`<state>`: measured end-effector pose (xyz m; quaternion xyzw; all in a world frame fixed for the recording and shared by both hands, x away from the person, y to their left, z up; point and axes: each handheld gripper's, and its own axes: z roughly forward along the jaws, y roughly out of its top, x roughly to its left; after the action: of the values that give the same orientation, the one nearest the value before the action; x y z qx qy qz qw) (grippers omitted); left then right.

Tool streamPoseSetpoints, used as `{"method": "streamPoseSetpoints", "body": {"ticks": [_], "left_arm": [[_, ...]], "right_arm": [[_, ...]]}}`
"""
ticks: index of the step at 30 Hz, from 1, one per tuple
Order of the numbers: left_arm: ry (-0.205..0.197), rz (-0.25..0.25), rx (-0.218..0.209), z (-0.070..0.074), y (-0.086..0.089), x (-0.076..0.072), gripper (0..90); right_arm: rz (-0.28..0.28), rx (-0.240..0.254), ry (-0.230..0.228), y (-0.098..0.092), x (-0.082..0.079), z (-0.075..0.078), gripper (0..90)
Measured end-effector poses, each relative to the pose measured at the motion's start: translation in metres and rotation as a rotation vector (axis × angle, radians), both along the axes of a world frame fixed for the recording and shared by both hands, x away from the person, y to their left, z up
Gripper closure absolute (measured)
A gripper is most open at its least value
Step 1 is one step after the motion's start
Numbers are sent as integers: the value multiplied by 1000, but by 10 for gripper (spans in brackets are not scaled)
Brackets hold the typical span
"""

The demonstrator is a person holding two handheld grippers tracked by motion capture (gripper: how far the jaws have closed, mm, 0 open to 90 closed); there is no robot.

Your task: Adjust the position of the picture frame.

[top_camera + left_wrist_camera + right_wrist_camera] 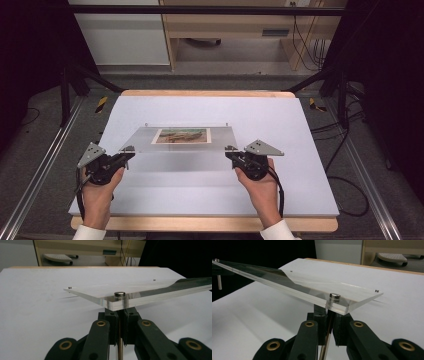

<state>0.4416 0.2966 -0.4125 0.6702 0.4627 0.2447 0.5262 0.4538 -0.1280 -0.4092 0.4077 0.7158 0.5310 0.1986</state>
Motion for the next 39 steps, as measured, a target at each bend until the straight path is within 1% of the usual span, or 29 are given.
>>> {"method": "streamPoseSetpoints", "body": {"ticks": [5,10,19,25,26,31,39], "left_arm": [[-17,-6,2,3,-9,-1,838],[-24,-10,-1,4,-15,-2,837],[-42,-20,-5,8,-24,-5,835],[-48,-25,-7,10,-30,-6,834],[-41,-29,-13,10,-31,-7,833],[-48,-33,-15,11,-36,-8,832],[-52,-36,-16,12,-40,-9,829]], "right_arm": [[-8,6,3,-8,-1,1,826],[-19,9,5,-14,-2,1,825],[-33,13,9,-24,-4,2,824],[-45,18,12,-29,-5,3,823],[-47,16,13,-30,-5,3,823],[-62,21,14,-34,-5,3,823],[-71,22,17,-39,-6,3,822]]}}
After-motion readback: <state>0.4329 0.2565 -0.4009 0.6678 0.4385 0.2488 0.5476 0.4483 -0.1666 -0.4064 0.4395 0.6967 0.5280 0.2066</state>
